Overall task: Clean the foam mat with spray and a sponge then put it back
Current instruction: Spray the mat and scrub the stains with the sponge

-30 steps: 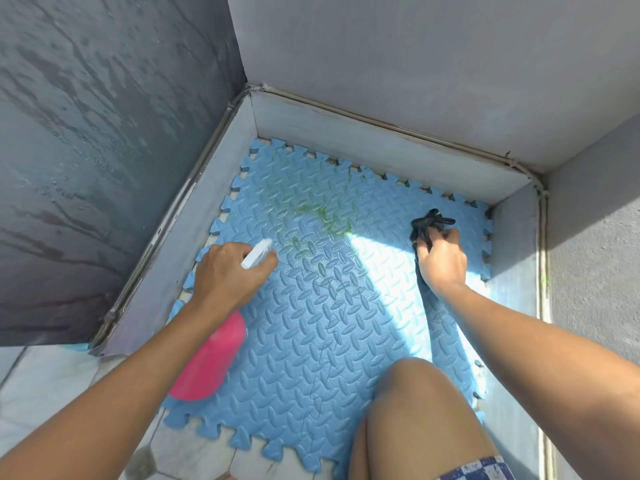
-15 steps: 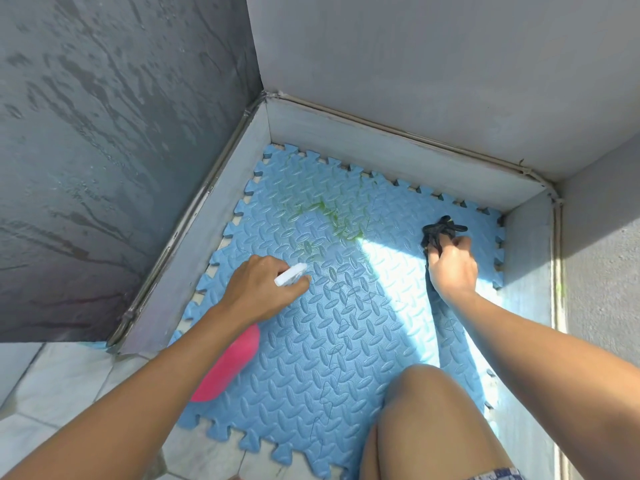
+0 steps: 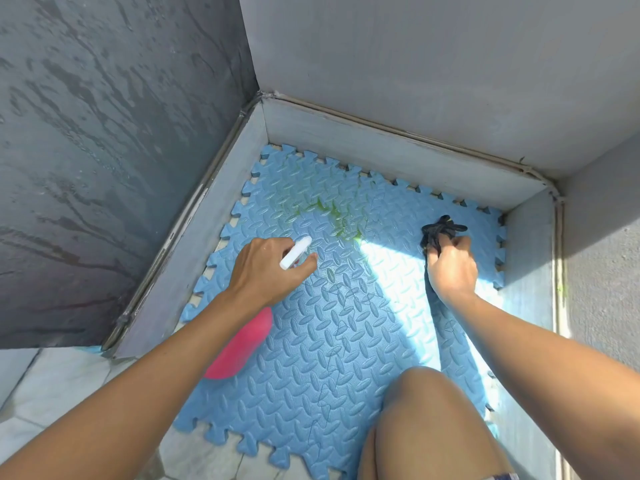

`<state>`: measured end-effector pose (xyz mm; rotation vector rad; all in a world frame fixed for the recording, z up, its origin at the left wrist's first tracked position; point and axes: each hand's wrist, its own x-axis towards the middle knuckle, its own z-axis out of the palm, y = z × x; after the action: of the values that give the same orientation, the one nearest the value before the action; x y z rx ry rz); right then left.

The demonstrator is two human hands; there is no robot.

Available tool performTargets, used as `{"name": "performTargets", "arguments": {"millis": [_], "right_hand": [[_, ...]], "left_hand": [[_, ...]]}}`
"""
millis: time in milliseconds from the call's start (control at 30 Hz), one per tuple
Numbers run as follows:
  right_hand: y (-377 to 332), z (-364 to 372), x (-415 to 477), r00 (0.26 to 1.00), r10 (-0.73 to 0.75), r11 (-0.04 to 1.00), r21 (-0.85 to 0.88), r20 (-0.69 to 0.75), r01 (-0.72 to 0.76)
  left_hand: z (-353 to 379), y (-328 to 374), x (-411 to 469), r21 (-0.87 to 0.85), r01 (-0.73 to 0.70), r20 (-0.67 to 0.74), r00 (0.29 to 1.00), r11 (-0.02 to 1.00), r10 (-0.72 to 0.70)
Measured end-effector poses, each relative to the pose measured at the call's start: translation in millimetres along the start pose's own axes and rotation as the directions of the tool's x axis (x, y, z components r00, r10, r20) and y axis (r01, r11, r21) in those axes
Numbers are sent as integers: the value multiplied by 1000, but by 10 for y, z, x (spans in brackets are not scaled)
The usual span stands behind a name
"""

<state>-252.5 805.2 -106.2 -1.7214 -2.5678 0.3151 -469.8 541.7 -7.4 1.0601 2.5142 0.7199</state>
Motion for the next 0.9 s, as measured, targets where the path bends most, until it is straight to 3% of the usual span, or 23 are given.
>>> {"name": "performTargets", "arguments": {"millis": [367,567,733,900], "right_hand": [[6,51,2,1000,-2,1000,16,-18,2],[-9,60,-11,1000,-6,1000,-5,-26,6],[-14,50,-17,999,-10,1000,-10,-30,10],[-7,59,-7,999,-12,1000,-16,-32,12]], "left_hand": [[29,-40,118,-29,15,21,1000,999,-14],[-134,-81,108,20,223,-187,959,975,-215],[-136,-92,137,11,215,-164,964,977,-210],[-195,-167,130,18,304,-230,929,953,-292]]}}
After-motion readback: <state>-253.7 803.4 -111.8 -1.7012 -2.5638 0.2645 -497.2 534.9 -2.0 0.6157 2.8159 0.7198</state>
